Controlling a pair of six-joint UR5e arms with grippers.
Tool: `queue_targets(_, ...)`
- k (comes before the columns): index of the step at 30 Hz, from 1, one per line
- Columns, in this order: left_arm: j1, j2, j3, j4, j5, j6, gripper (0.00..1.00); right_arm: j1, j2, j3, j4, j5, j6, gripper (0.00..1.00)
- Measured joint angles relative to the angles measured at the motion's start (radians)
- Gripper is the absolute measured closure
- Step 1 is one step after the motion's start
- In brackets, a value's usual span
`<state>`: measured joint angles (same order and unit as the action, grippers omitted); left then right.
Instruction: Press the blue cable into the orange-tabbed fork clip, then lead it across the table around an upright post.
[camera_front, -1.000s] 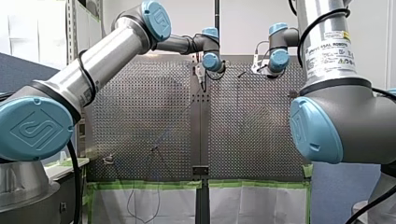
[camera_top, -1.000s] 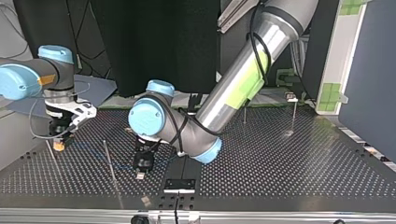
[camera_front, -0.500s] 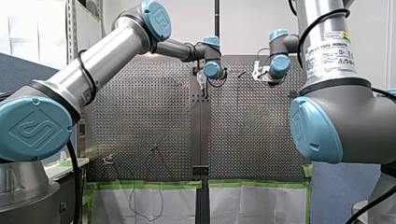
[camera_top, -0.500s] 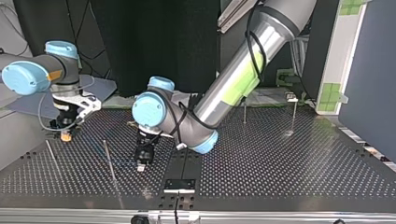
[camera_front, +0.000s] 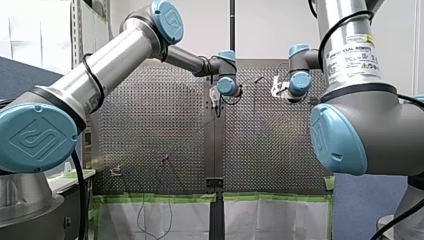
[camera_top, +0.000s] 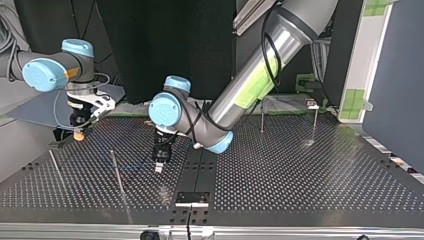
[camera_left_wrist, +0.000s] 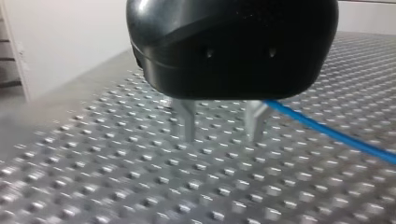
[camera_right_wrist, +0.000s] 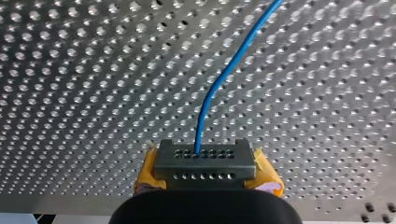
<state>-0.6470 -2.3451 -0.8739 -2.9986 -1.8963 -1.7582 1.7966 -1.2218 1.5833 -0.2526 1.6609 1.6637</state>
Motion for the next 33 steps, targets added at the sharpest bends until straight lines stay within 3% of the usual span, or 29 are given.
queue_targets(6,0.005,-0.001,-0.047,0.002,0.01,-0.005,0.0,0.005,0.04,0.013,-0.045,0.006,-0.003,1.0)
queue_targets(13,0.012,-0.002,-0.106,0.004,0.022,-0.022,0.0,0.001,0.087,0.048,-0.093,0.012,0.005,1.0)
queue_targets(19,0.018,-0.002,-0.118,0.005,0.017,-0.03,0.0,-0.005,0.129,0.056,-0.143,0.017,0.011,1.0)
queue_targets(33,0.032,-0.002,-0.119,0.01,0.006,-0.036,0.0,-0.046,0.239,0.057,-0.246,0.034,0.022,1.0)
